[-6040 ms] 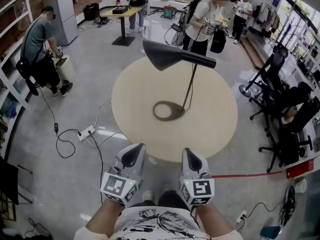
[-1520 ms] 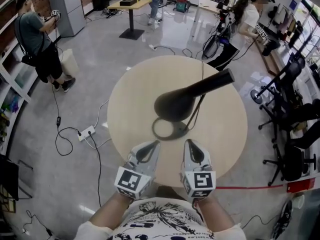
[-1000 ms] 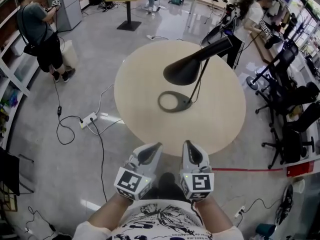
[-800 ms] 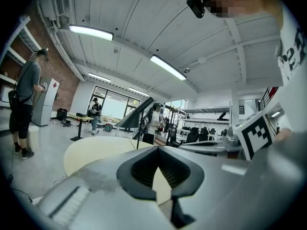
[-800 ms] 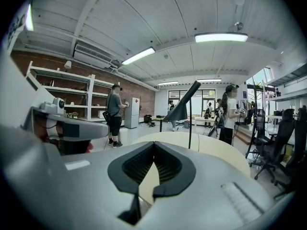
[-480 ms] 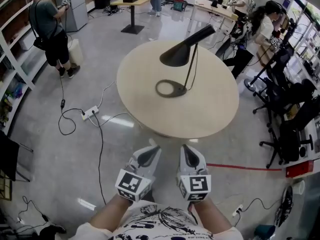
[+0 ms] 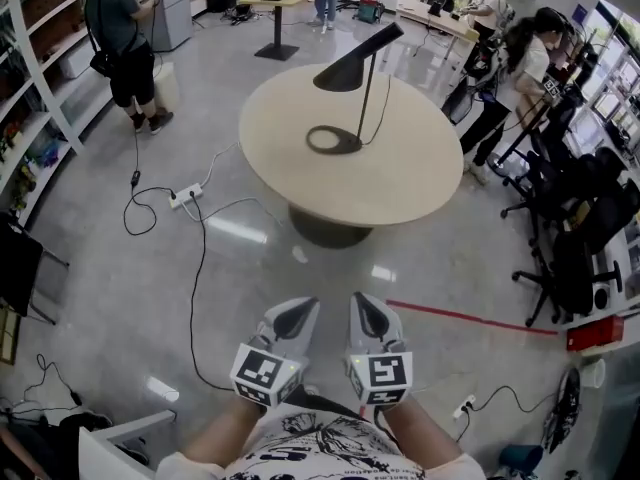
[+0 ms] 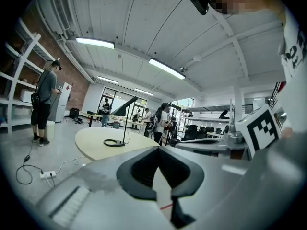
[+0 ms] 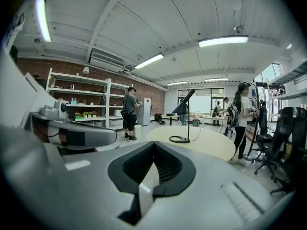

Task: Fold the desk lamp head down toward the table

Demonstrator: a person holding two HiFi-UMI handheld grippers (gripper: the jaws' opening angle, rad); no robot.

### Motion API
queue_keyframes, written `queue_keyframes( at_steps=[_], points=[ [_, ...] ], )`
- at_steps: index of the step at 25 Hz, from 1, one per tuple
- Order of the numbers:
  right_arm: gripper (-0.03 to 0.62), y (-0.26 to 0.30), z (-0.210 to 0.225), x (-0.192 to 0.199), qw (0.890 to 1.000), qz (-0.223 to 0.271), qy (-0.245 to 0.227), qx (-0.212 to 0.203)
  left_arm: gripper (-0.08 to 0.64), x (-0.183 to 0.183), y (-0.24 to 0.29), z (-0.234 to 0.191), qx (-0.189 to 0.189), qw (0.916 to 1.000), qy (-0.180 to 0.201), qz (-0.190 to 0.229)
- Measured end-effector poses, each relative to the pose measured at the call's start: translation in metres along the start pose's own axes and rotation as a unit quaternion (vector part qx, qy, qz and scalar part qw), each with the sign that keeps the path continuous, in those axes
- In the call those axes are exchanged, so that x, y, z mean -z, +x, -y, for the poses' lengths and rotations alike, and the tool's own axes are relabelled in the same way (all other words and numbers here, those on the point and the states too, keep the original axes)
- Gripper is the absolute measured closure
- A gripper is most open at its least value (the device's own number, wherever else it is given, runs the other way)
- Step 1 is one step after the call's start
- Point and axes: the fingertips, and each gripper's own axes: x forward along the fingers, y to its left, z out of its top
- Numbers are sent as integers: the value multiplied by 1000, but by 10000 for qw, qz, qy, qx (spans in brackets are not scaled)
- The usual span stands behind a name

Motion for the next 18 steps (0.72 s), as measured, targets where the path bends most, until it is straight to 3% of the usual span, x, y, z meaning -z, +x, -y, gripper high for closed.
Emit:
queue_keyframes(
  at_steps=[6, 12, 18],
  points=[
    [583, -62, -12, 7, 9996, 275, 5, 99, 557, 0, -41, 29, -242, 9993, 90, 268],
    [583, -89, -17, 7, 9991, 367, 119, 173, 557, -15, -68, 39, -313, 9978, 149, 561],
    [583, -101, -41, 0, 9990, 441, 103, -33, 557, -22, -88, 40, -353, 9969, 191, 682]
  ],
)
